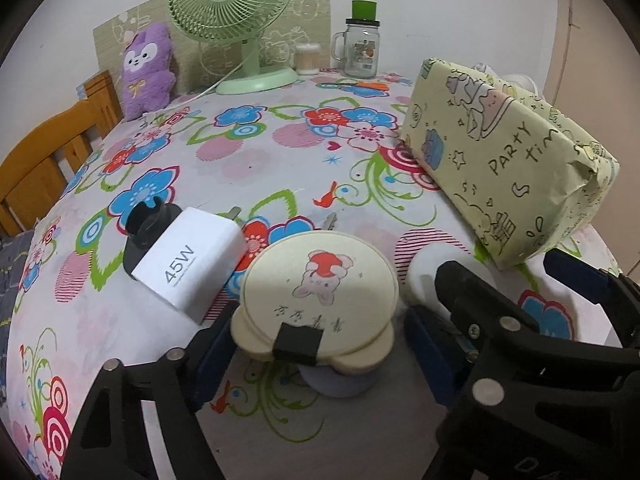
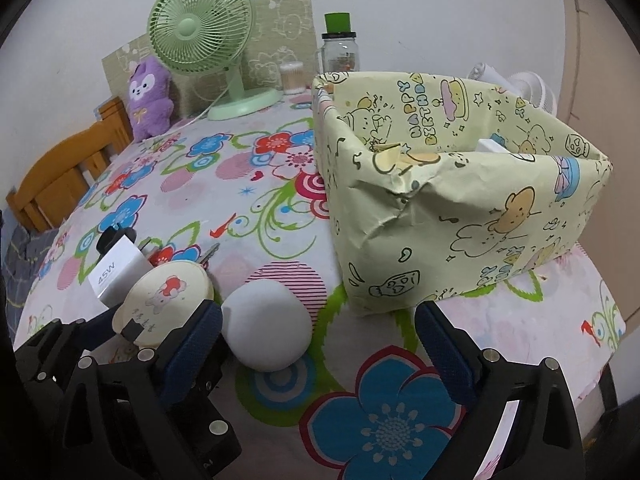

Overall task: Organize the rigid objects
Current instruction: 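Grasp the Hello Kitty compact with the left gripper while the right grasps the white puck, then carry the compact and white puck toward the patterned box with both grippers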

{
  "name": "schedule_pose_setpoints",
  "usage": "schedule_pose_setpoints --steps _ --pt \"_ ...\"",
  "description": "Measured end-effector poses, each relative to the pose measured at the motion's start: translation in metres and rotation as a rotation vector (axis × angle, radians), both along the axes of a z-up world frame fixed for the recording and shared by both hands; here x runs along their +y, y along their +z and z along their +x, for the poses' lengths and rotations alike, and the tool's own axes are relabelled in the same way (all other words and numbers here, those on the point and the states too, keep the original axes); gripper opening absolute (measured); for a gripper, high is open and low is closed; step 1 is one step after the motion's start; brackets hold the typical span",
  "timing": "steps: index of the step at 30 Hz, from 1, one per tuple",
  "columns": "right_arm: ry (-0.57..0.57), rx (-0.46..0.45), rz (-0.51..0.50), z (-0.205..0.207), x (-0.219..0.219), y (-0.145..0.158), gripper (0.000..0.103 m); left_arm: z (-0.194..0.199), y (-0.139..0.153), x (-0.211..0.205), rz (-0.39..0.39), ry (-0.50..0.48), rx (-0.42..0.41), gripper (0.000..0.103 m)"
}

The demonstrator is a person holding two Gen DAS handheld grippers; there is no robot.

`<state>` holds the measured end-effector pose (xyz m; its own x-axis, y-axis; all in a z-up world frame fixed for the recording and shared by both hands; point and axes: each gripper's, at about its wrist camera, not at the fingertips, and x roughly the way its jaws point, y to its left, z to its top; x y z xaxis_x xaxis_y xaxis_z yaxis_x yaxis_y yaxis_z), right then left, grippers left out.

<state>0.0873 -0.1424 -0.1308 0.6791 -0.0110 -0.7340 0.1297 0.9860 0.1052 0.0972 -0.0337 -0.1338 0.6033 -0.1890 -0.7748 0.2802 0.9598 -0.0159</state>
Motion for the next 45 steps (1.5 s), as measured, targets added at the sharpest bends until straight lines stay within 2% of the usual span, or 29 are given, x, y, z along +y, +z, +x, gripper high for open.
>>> schedule_pose_setpoints --steps 2,8,12,16,19,24,27,29,45 --pt "-0.002 0.0 0.002 0.0 0.0 0.0 0.098 -0.001 0.001 -0.001 -0.004 -0.013 -0.003 0.071" --pt "-0.002 0.004 0.0 -0.002 0.003 0.0 0.098 -0.003 0.003 0.0 0.008 -0.004 -0.011 0.071" --pt "0.022 0.002 -0.01 -0.003 0.01 0.001 0.098 -0.01 0.007 0.007 0.052 0.021 -0.051 0.071" --pt "0.043 0.013 -0.023 -0.001 0.021 -0.001 0.098 -0.01 0.005 0.018 0.053 0.041 -0.038 0.071" --pt "0.042 0.041 -0.021 0.005 0.024 -0.006 0.09 -0.01 0.002 0.024 0.032 0.046 -0.026 0.071" --pt "0.031 0.064 -0.017 0.011 0.027 -0.012 0.083 -0.01 0.001 0.03 0.0 0.049 -0.014 0.071" --pt "0.045 0.062 -0.029 0.014 0.032 -0.012 0.07 -0.01 0.0 0.031 0.0 0.048 -0.014 0.071" --pt "0.05 0.063 -0.046 0.016 0.034 -0.012 0.057 -0.01 0.0 0.03 0.006 0.047 -0.016 0.071" --pt "0.062 0.039 -0.028 0.008 0.031 -0.001 0.057 -0.02 0.012 0.028 0.004 0.058 -0.037 0.071"
